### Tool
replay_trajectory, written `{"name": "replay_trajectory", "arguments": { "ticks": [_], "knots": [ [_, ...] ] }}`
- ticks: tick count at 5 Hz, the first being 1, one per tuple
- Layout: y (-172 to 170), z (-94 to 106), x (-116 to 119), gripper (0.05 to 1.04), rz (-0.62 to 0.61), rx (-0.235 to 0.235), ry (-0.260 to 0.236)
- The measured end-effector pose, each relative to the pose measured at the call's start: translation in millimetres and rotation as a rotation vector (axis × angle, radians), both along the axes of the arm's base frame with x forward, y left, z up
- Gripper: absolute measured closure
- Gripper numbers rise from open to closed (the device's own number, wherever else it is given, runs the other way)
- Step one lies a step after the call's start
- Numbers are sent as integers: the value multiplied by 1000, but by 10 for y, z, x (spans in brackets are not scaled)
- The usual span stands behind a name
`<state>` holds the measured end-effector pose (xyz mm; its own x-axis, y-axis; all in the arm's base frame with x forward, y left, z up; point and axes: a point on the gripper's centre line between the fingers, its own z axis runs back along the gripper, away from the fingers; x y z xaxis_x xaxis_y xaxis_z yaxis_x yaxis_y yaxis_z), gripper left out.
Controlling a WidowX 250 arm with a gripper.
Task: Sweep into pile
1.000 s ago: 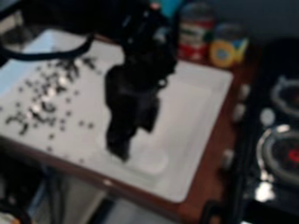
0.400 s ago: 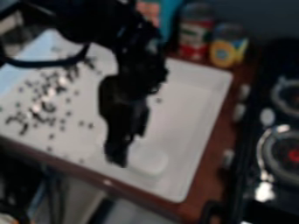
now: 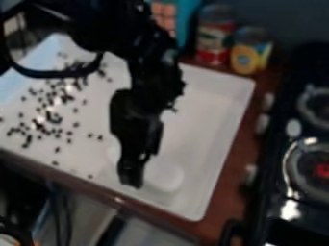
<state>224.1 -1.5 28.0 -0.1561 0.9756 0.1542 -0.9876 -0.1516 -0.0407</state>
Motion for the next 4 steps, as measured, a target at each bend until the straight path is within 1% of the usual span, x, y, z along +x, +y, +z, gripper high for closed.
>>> {"name": "replay_trajectory", "arguments": {
  "ticks": [1,2,3,4],
  "knots": [
    [-27,-56,17,348,30,-16,-2],
    [7,-65,34,348,28,4,-26],
    [83,-70,-18,349,-13,-6,-25],
    [293,-21,-85,349,41,-23,-1]
  ]
}}
